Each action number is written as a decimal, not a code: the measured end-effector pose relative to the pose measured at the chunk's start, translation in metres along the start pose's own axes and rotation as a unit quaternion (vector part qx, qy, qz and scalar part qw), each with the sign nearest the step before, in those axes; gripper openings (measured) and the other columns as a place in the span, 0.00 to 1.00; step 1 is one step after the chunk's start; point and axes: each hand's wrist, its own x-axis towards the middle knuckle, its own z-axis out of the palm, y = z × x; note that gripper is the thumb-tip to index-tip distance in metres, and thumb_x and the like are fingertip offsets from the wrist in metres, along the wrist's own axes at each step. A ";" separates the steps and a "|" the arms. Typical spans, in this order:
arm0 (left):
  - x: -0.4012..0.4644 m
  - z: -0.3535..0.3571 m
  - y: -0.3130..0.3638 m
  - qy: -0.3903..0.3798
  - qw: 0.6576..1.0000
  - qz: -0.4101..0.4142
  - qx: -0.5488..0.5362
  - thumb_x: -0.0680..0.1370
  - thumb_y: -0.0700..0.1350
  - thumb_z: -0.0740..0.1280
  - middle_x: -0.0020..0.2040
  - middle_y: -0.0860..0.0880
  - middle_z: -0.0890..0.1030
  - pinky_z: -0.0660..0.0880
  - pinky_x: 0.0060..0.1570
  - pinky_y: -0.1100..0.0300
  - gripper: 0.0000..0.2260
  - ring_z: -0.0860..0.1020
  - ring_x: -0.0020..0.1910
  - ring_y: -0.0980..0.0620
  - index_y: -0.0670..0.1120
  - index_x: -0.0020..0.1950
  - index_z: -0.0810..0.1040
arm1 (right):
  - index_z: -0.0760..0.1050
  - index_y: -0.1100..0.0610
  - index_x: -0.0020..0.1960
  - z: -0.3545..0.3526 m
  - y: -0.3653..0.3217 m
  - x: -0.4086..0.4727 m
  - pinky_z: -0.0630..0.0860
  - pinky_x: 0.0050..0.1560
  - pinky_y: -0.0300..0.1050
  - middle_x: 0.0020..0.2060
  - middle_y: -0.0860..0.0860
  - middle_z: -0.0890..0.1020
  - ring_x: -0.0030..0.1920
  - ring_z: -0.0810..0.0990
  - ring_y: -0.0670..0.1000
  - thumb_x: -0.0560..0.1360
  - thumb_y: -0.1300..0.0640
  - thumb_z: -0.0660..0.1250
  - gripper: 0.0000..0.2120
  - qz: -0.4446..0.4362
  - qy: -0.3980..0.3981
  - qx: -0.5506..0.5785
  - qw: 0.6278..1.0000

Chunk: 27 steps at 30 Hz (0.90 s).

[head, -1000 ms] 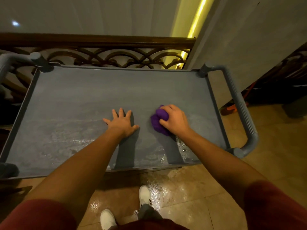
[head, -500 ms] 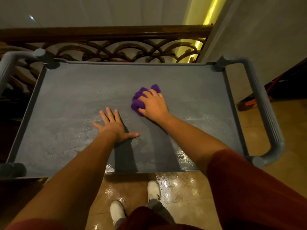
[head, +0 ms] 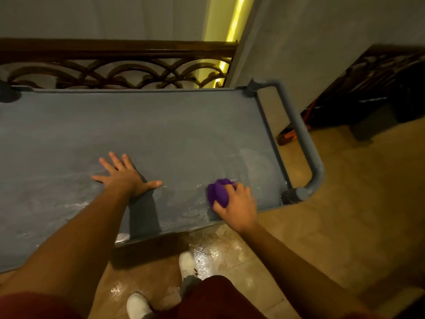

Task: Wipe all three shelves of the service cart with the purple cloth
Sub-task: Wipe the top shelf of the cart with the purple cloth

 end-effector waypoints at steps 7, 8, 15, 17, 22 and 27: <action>-0.016 -0.002 0.035 -0.007 0.993 0.110 -0.050 0.65 0.77 0.66 0.82 0.43 0.37 0.47 0.66 0.21 0.56 0.37 0.78 0.32 0.57 0.81 0.41 | 0.76 0.51 0.67 -0.074 0.029 0.096 0.78 0.56 0.54 0.58 0.58 0.77 0.57 0.78 0.61 0.69 0.51 0.74 0.28 0.018 0.104 0.091 0.990; -0.018 -0.001 0.039 -0.020 0.993 0.110 -0.046 0.65 0.77 0.65 0.82 0.43 0.36 0.47 0.66 0.20 0.55 0.36 0.78 0.32 0.58 0.81 0.40 | 0.75 0.52 0.68 -0.083 0.036 0.115 0.77 0.56 0.55 0.60 0.59 0.76 0.58 0.77 0.62 0.69 0.51 0.73 0.27 0.010 0.108 0.053 0.993; -0.019 0.012 0.041 -0.020 0.996 0.088 0.011 0.68 0.74 0.66 0.80 0.43 0.30 0.47 0.66 0.19 0.54 0.32 0.77 0.33 0.58 0.80 0.34 | 0.69 0.54 0.73 -0.084 0.098 0.148 0.72 0.63 0.58 0.67 0.60 0.74 0.65 0.72 0.63 0.78 0.46 0.66 0.26 0.030 -0.026 -0.093 0.995; -0.023 0.010 0.044 -0.023 0.995 0.092 0.014 0.68 0.74 0.65 0.79 0.42 0.30 0.47 0.66 0.19 0.54 0.32 0.77 0.33 0.57 0.80 0.34 | 0.70 0.55 0.70 -0.078 0.110 0.127 0.73 0.60 0.58 0.62 0.61 0.76 0.62 0.74 0.64 0.77 0.47 0.67 0.25 0.047 -0.028 -0.086 0.995; -0.026 0.007 0.045 -0.023 0.996 0.088 0.018 0.70 0.73 0.65 0.79 0.42 0.29 0.46 0.66 0.20 0.53 0.31 0.76 0.32 0.55 0.80 0.33 | 0.68 0.58 0.65 -0.052 0.103 0.068 0.73 0.49 0.54 0.58 0.65 0.78 0.56 0.79 0.66 0.77 0.43 0.63 0.24 0.132 -0.044 -0.115 0.984; -0.028 0.007 0.044 -0.023 0.995 0.090 0.023 0.71 0.73 0.63 0.79 0.42 0.29 0.47 0.66 0.19 0.52 0.31 0.77 0.32 0.55 0.80 0.32 | 0.66 0.57 0.65 -0.032 0.054 0.027 0.74 0.47 0.53 0.57 0.61 0.80 0.55 0.81 0.65 0.71 0.31 0.59 0.34 0.174 -0.053 -0.096 0.979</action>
